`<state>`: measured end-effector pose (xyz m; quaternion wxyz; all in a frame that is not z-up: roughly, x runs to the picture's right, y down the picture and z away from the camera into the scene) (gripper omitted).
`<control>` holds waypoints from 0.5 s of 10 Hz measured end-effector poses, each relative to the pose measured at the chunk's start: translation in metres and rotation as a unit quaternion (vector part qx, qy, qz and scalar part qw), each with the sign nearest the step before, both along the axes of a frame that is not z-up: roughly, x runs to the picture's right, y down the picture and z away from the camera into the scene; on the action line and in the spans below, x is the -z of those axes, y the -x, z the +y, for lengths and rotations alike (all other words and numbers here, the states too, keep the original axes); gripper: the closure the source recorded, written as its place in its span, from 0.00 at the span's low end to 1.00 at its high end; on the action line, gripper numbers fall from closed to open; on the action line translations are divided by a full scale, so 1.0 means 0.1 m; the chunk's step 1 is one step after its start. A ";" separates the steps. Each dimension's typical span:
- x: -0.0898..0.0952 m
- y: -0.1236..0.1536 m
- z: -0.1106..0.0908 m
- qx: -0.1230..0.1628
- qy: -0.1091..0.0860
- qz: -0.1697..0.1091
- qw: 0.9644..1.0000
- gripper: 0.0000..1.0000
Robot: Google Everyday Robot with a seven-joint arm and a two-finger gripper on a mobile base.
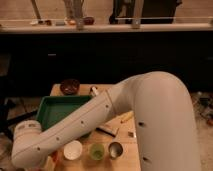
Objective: Place pepper in tray
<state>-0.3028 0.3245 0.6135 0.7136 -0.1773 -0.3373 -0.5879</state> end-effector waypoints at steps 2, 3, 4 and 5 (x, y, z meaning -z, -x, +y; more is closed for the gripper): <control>-0.05 0.01 0.03 -0.001 -0.006 0.002 1.000 0.20; -0.07 0.01 0.03 -0.003 -0.008 0.004 1.000 0.20; -0.08 0.01 0.05 -0.004 -0.009 0.005 1.000 0.20; -0.10 0.01 0.05 -0.006 -0.011 0.004 1.000 0.20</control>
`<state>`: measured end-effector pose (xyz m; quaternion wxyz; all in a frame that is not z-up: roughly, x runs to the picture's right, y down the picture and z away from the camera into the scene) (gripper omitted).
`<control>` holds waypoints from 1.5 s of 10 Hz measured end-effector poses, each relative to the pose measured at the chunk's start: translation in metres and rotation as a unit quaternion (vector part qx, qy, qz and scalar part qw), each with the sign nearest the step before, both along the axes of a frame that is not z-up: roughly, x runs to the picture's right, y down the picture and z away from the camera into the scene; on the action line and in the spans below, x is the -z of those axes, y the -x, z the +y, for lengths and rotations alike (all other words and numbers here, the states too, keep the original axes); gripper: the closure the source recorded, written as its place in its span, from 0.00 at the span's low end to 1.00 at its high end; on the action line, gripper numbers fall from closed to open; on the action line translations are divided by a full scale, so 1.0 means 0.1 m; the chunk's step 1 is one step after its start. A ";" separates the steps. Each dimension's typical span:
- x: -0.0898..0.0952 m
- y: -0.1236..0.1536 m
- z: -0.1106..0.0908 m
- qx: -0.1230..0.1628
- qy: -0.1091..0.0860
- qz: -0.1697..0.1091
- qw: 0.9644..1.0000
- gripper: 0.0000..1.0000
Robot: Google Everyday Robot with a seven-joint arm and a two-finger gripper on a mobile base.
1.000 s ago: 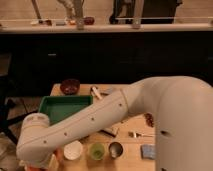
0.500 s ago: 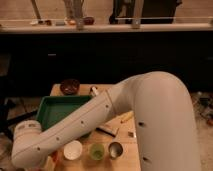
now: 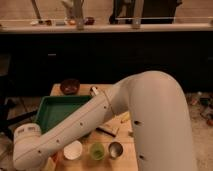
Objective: Place pepper in tray
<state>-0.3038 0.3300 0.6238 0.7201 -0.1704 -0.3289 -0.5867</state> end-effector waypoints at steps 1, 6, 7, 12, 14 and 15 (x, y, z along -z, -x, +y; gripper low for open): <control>-0.02 0.00 0.00 -0.002 -0.001 -0.001 1.000 0.20; -0.11 0.14 -0.06 0.001 0.000 -0.012 1.000 0.20; -0.13 0.17 -0.06 0.004 0.001 -0.014 1.000 0.20; -0.23 0.30 -0.02 0.016 0.009 -0.026 0.999 0.51; -0.26 0.32 -0.01 0.018 0.012 -0.027 0.999 0.55; -0.28 0.32 0.00 0.020 0.014 -0.026 0.999 0.55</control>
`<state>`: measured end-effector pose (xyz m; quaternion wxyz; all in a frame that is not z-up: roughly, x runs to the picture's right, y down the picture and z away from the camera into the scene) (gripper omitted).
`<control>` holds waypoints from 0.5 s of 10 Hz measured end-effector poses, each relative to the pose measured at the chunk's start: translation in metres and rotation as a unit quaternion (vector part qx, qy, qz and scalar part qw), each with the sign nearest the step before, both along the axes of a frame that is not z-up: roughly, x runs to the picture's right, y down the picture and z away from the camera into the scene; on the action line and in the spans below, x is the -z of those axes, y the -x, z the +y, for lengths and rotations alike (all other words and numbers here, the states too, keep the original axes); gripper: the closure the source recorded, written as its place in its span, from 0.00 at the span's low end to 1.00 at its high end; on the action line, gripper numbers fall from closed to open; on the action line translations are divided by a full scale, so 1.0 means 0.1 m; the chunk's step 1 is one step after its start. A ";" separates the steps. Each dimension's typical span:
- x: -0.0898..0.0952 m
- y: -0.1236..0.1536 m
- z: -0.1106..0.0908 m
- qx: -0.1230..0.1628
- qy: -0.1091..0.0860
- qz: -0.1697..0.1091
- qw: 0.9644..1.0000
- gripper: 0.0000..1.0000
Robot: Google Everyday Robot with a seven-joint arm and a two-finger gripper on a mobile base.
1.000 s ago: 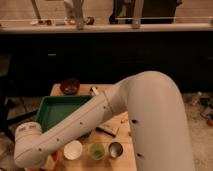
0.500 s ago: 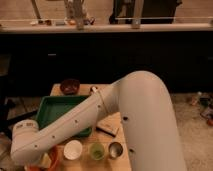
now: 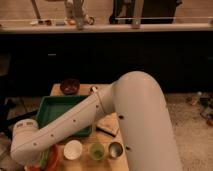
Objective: Place pepper in tray
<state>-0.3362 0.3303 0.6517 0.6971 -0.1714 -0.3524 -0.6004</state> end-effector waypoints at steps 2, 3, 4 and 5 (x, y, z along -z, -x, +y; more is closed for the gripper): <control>-0.07 0.00 0.02 0.004 0.001 0.005 1.000 0.55; -0.10 0.00 0.03 0.006 0.002 0.009 1.000 0.55; -0.15 -0.02 0.04 0.008 0.003 0.013 1.000 0.55; -0.19 -0.02 0.04 0.010 0.004 0.016 1.000 0.55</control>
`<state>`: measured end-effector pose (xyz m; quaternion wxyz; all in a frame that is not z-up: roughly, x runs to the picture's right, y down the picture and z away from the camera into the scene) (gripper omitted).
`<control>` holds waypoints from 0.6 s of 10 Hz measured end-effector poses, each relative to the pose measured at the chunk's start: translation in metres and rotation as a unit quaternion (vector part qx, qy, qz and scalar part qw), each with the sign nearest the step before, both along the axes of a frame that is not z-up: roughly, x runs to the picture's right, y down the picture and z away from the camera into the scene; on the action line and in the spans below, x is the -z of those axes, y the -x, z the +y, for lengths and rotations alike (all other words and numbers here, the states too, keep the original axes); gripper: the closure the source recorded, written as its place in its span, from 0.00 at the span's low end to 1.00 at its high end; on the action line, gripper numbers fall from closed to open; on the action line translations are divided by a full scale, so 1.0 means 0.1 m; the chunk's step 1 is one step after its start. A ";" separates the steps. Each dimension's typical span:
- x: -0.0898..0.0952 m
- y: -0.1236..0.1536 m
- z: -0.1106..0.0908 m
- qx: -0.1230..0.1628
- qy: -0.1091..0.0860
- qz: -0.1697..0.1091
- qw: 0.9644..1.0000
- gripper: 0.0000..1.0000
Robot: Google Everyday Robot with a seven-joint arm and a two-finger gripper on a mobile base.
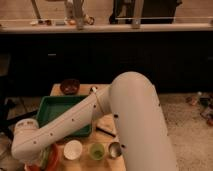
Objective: Place pepper in tray
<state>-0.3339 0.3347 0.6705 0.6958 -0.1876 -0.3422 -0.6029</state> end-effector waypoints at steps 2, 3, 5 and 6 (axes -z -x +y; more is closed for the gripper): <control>-0.08 -0.03 0.02 0.005 0.004 0.009 1.000 0.55; -0.12 -0.06 0.04 0.007 0.007 0.014 1.000 0.55; -0.18 -0.11 0.06 0.012 0.012 0.023 1.000 0.55; -0.22 -0.14 0.07 0.015 0.016 0.028 0.999 0.55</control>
